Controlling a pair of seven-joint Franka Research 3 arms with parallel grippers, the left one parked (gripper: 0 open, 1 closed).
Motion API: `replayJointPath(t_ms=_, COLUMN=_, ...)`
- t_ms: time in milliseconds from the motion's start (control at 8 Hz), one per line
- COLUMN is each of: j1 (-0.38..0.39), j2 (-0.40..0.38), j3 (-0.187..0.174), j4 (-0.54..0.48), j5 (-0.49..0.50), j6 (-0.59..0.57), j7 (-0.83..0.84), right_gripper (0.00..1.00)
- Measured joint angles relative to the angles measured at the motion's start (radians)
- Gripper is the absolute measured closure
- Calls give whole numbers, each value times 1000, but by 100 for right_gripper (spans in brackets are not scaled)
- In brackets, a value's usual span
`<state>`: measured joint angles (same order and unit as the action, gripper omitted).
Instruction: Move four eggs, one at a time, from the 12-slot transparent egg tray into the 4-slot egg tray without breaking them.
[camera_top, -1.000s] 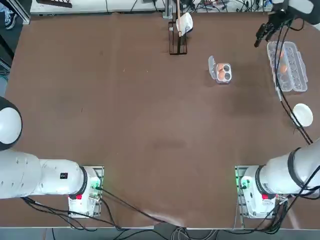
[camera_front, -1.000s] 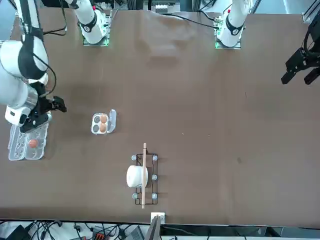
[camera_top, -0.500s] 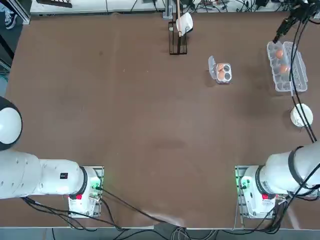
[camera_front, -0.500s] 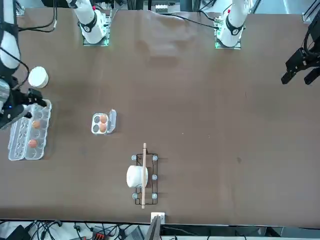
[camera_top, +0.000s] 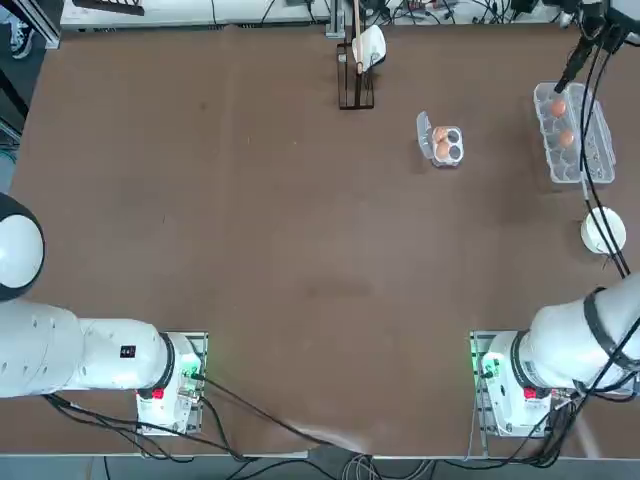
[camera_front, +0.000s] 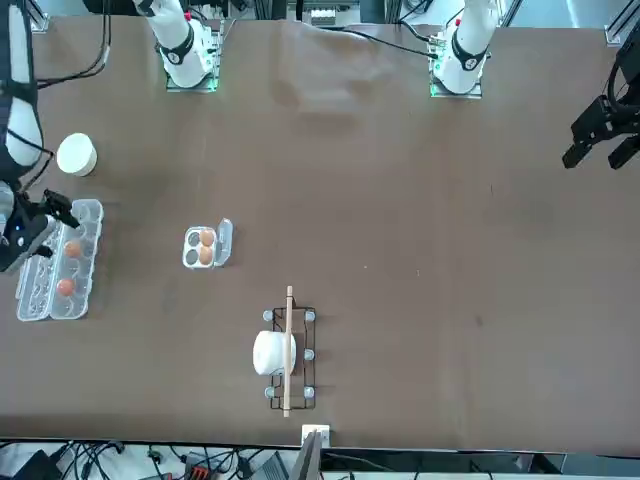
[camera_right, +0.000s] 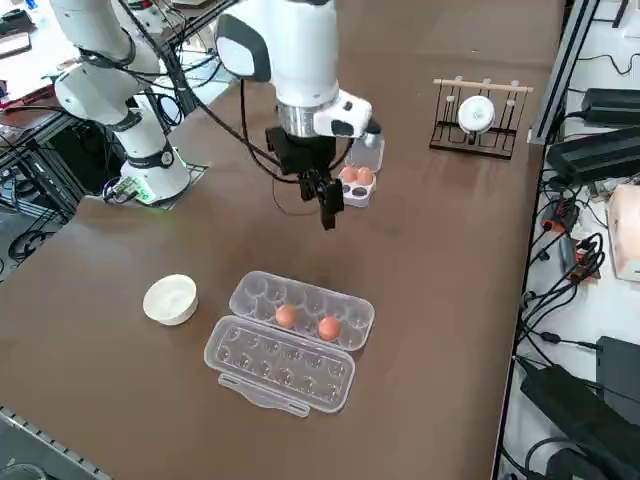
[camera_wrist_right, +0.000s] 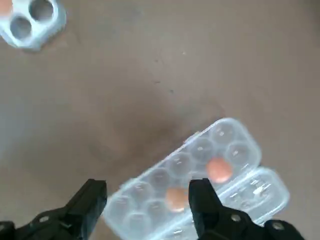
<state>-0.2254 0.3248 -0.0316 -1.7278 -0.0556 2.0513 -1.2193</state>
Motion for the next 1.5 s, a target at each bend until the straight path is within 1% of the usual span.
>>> replayJointPath(t_ms=250, j1=-35, j2=56, j3=0, j4=4, j5=0, j6=106, j7=-216, right_gripper=0)
replayJointPath(t_ms=375, j1=-50, j2=94, j3=0, j4=22, j5=0, j6=124, j7=-282, right_gripper=0)
replayJointPath(t_ms=750, j1=-80, j2=233, j3=1, j4=149, j5=11, j6=129, j7=-439, right_gripper=0)
replayJointPath(t_ms=1000, j1=-98, j2=304, j3=2, j4=214, j5=43, j6=129, j7=-521, right_gripper=0)
replayJointPath(t_ms=1250, j1=-115, j2=358, j3=3, j4=245, j5=64, j6=127, j7=-583, right_gripper=0)
replayJointPath(t_ms=1500, j1=-131, j2=387, j3=4, j4=253, j5=73, j6=127, j7=-624, right_gripper=0)
